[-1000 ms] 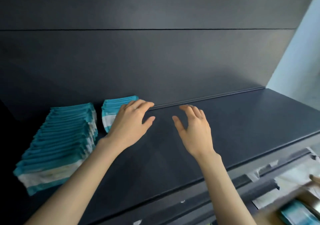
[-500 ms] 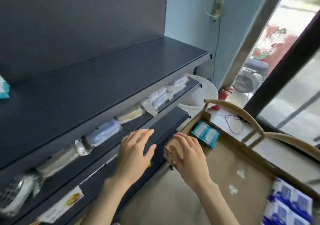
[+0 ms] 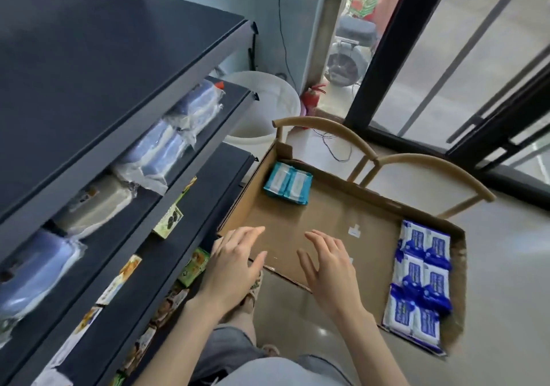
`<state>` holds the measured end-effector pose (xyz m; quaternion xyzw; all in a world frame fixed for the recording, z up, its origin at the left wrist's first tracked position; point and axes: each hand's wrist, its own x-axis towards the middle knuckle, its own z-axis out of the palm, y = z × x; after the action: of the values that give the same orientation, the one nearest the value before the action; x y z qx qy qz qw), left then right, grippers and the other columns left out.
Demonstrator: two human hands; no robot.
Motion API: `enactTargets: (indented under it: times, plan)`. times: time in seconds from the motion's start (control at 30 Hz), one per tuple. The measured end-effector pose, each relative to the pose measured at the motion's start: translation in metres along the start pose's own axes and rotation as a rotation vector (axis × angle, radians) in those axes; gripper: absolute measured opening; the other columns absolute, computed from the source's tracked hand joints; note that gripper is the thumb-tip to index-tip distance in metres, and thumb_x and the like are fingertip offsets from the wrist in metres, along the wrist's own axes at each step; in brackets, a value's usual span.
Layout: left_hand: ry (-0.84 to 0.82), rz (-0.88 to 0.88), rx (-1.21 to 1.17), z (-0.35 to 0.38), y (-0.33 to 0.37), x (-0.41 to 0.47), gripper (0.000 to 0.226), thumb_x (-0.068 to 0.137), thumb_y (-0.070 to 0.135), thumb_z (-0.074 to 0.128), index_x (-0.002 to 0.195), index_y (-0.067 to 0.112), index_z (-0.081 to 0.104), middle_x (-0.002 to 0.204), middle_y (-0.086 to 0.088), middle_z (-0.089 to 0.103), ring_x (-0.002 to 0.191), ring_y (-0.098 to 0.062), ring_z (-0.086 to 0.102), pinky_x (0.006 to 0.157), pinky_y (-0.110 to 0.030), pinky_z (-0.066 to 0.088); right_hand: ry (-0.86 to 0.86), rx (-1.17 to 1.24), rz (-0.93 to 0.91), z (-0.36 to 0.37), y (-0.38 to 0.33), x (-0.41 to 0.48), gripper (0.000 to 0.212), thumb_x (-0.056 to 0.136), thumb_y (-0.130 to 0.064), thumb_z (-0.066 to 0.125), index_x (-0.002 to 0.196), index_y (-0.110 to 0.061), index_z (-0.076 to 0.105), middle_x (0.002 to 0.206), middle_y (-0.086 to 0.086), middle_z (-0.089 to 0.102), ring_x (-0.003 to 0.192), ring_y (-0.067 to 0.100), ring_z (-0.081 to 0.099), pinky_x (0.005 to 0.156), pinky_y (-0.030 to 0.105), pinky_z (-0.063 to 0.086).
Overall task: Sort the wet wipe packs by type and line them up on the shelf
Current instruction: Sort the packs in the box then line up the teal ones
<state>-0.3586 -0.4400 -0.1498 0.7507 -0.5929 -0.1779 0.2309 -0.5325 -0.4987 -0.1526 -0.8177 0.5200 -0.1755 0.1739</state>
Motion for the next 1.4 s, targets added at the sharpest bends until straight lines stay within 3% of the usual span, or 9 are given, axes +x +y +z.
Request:
enactTargets:
  times: [0.13, 0.3, 0.7, 0.87, 1.0, 1.2, 1.4]
  plan:
    - [-0.084, 0.013, -0.016, 0.010, -0.015, 0.064, 0.044, 0.094, 0.031, 0.053, 0.137, 0.024, 0.045, 0.134, 0.009, 0.049, 0.124, -0.008, 0.041, 0.107, -0.029, 0.024, -0.002, 0.003, 0.082, 0.018, 0.013, 0.049, 0.033, 0.086, -0.023, 0.069, 0.116, -0.011, 0.065, 0.116, 0.006, 0.067, 0.107, 0.024, 0.062, 0.088, 0.035, 0.050]
    - [-0.193, -0.008, -0.023, 0.021, -0.040, 0.146, 0.044, 0.096, 0.031, 0.049, 0.139, 0.025, 0.042, 0.136, 0.009, 0.047, 0.125, -0.007, 0.040, 0.108, -0.027, 0.024, -0.098, 0.045, 0.192, 0.042, 0.026, 0.121, 0.037, 0.095, -0.031, 0.053, 0.129, -0.016, 0.055, 0.131, 0.000, 0.056, 0.123, 0.017, 0.047, 0.102, 0.028, 0.037]
    - [-0.408, -0.165, -0.132, 0.115, -0.080, 0.301, 0.037, 0.094, 0.021, 0.053, 0.131, 0.020, 0.051, 0.129, 0.003, 0.054, 0.118, -0.014, 0.050, 0.103, -0.037, 0.040, -0.200, 0.169, 0.521, 0.128, 0.097, 0.241, 0.031, 0.094, -0.025, 0.055, 0.122, -0.012, 0.057, 0.123, 0.001, 0.059, 0.115, 0.020, 0.050, 0.094, 0.027, 0.039]
    - [-0.371, -0.271, -0.165, 0.163, -0.097, 0.342, 0.037, 0.094, 0.017, 0.054, 0.131, 0.017, 0.051, 0.128, 0.001, 0.053, 0.118, -0.012, 0.049, 0.104, -0.036, 0.040, -0.241, 0.203, 0.572, 0.169, 0.131, 0.276, 0.033, 0.096, -0.026, 0.052, 0.125, -0.011, 0.055, 0.125, 0.002, 0.058, 0.115, 0.020, 0.049, 0.093, 0.026, 0.038]
    - [-0.337, -0.413, -0.166, 0.218, -0.121, 0.374, 0.046, 0.093, 0.017, 0.056, 0.137, 0.012, 0.044, 0.134, -0.003, 0.047, 0.123, -0.015, 0.044, 0.100, -0.023, 0.032, -0.280, 0.234, 0.628, 0.216, 0.172, 0.305, 0.035, 0.096, -0.026, 0.051, 0.127, -0.010, 0.052, 0.127, 0.004, 0.056, 0.116, 0.020, 0.048, 0.090, 0.022, 0.036]
    - [-0.286, -0.615, -0.062, 0.290, -0.150, 0.402, 0.071, 0.089, 0.034, 0.061, 0.146, 0.008, 0.025, 0.145, -0.008, 0.032, 0.132, -0.024, 0.029, 0.107, -0.036, 0.024, -0.259, 0.303, 0.744, 0.282, 0.217, 0.331, 0.047, 0.093, -0.029, 0.057, 0.133, -0.010, 0.045, 0.129, 0.005, 0.050, 0.116, 0.019, 0.049, 0.092, 0.028, 0.041]
    - [-0.136, -0.661, -0.134, 0.322, -0.164, 0.400, 0.068, 0.081, 0.029, 0.072, 0.136, 0.006, 0.040, 0.130, -0.008, 0.042, 0.122, -0.021, 0.038, 0.101, -0.028, 0.031, -0.123, 0.392, 0.881, 0.315, 0.234, 0.338, 0.052, 0.084, -0.027, 0.070, 0.127, -0.010, 0.046, 0.118, 0.002, 0.052, 0.104, 0.016, 0.052, 0.086, 0.032, 0.047]
